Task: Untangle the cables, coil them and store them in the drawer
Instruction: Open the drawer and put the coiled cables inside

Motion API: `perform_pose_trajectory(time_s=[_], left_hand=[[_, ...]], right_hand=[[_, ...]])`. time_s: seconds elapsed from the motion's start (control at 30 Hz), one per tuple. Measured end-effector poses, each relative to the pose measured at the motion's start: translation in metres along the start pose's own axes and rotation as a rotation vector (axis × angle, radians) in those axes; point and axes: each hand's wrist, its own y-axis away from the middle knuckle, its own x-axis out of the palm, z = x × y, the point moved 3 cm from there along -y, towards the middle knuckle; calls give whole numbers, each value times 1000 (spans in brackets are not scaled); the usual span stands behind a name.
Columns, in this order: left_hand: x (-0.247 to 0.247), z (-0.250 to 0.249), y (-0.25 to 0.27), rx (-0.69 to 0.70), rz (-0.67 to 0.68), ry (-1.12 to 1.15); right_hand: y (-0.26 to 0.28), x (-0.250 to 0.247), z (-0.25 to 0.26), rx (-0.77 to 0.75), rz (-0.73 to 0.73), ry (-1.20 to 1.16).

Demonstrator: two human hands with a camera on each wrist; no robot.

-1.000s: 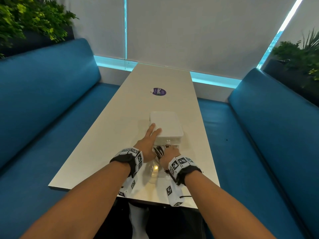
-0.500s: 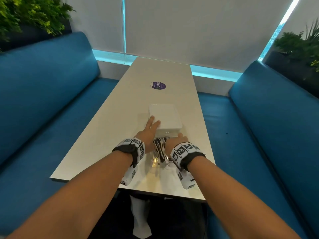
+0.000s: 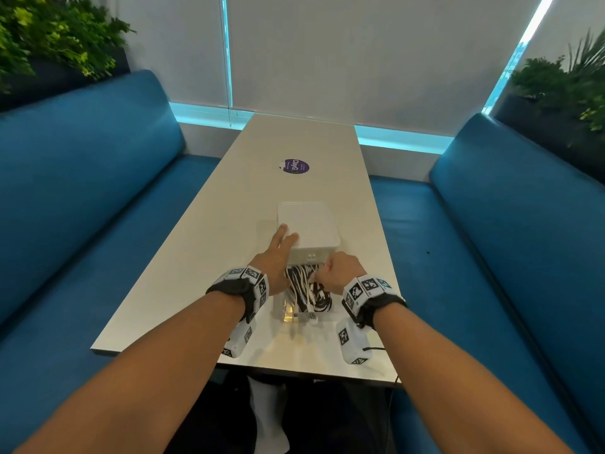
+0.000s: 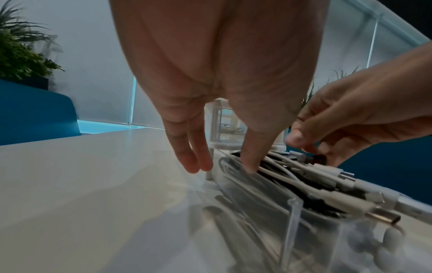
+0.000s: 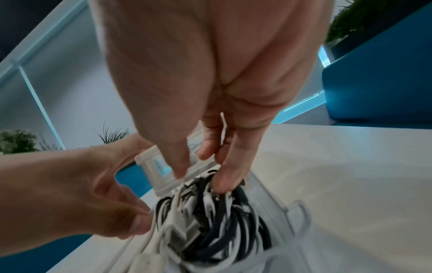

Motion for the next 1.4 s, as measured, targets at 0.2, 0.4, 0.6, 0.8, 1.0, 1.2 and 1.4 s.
perform_pose_trajectory(time_s=[0.2,0.4,0.6,0.8,1.0,1.2,1.4], left_hand=[[-3,0,-3,31,-11,-2],[0,3,-11,96,-57,35],[-2,9,-13,109,-37,36],[7,4,-19,113,-94,-72],[5,-5,-21,112,-142,-258],[1,-3,-19,119,-137,-198],[-12,0,-15,117,-117,-154]], right_hand=[[2,10,-11,94,-32,153],[-3,31,-18,61,145,-30],[-9,34,-14,134,32,7],[-6,40,-14,189,76,-86],[-1,41,-15,214,100,-99],[-2,46,-4,278,76,-13],[1,47,-8,274,27,-7]])
